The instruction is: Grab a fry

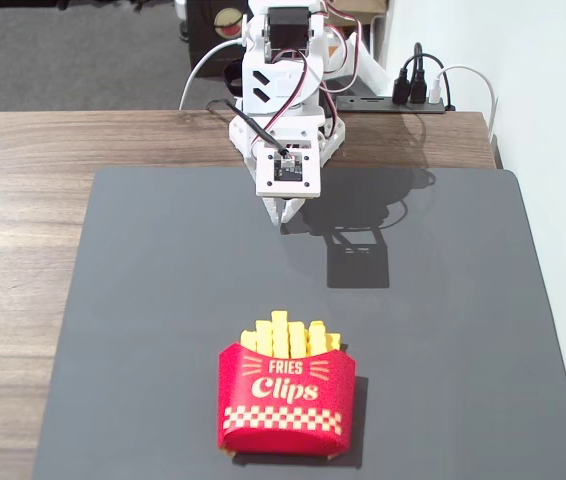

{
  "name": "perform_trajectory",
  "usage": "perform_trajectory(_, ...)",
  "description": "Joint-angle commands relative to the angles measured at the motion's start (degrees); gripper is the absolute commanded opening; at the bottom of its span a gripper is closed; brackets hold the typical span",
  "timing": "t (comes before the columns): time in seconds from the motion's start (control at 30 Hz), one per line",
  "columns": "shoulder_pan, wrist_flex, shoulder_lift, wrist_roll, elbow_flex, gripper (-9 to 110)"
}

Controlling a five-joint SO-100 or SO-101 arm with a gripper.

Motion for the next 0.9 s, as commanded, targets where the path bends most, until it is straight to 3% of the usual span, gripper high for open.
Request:
perform_trajectory(0.0, 0.1, 0.4, 0.2, -0.3, 0.0, 1)
perform_trajectory(0.37, 0.3, 0.2, -0.3, -0.4, 0.0, 1)
perform_trajectory(0.87, 0.4, -3.0, -17.5, 0.4, -12.6, 1)
